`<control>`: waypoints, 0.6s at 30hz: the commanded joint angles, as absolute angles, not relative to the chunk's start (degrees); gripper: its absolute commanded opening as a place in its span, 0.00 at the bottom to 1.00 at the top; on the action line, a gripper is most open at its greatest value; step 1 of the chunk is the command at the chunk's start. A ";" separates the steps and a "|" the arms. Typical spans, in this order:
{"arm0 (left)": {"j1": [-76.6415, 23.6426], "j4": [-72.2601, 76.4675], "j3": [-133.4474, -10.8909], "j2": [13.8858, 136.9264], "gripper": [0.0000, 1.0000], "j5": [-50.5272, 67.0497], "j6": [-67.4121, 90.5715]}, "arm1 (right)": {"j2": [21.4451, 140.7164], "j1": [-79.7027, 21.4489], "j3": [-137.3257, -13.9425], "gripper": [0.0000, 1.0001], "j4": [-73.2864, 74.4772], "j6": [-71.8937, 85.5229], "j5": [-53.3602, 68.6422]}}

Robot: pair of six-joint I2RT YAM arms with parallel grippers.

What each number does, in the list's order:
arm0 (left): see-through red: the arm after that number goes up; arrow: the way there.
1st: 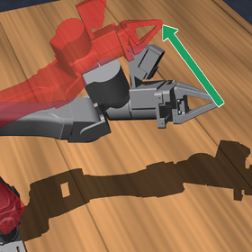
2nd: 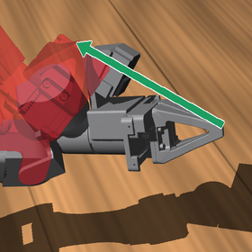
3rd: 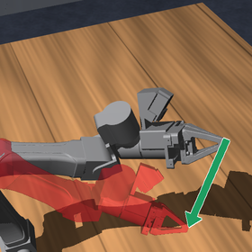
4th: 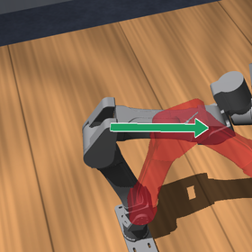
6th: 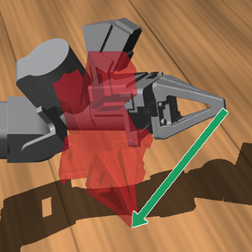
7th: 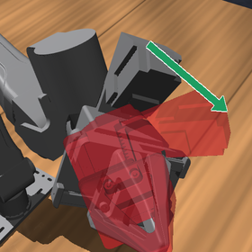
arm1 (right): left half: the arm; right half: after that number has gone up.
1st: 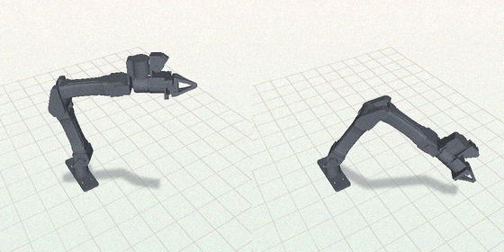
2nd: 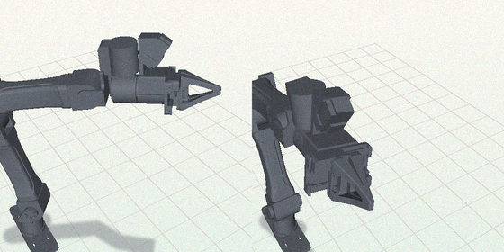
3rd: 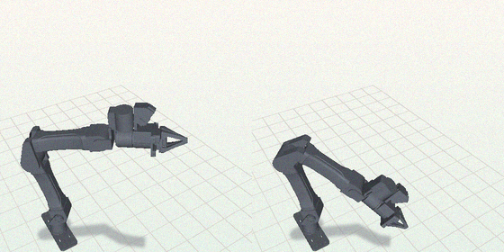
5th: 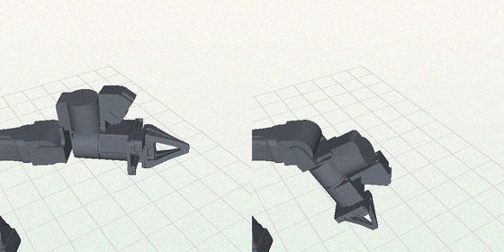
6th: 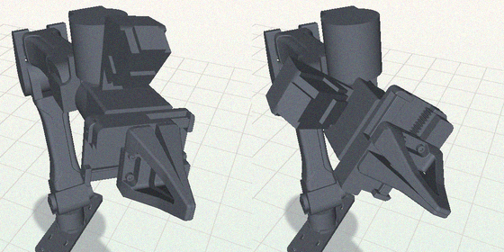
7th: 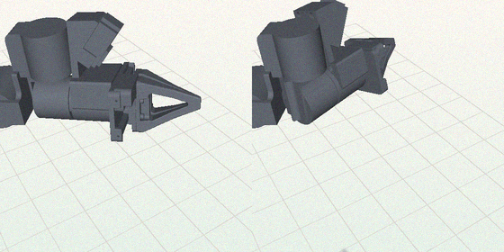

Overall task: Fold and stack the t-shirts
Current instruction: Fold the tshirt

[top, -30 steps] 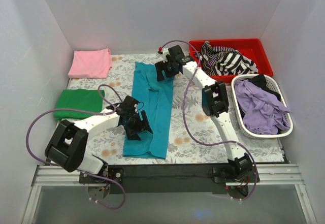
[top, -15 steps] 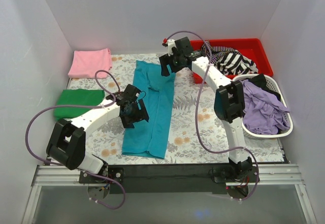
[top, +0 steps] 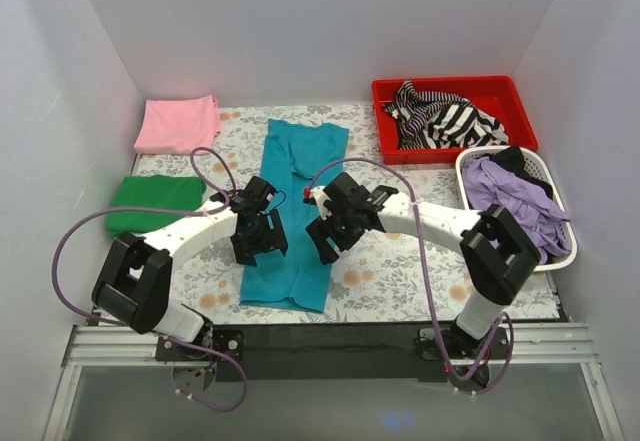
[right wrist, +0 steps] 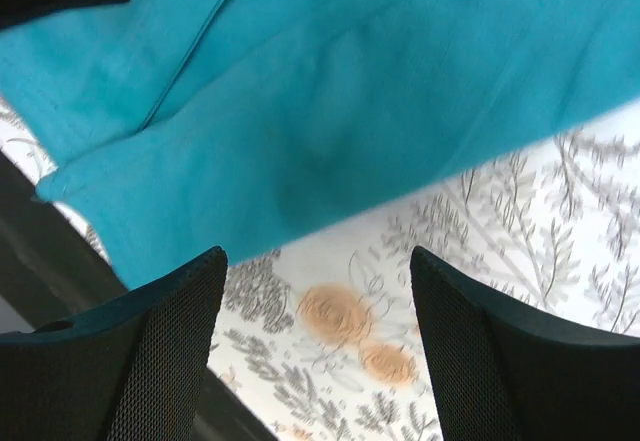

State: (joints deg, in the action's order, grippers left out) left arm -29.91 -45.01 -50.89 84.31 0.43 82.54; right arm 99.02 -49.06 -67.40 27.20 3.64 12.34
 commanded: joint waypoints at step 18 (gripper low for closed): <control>-30.06 -44.56 -41.32 69.61 0.74 13.97 86.31 | 87.45 -59.24 -55.91 0.79 13.37 19.15 19.51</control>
State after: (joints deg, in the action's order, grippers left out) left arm -29.91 -46.02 -42.70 72.40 11.16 85.03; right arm 88.90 -58.98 -57.49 19.31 15.51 16.95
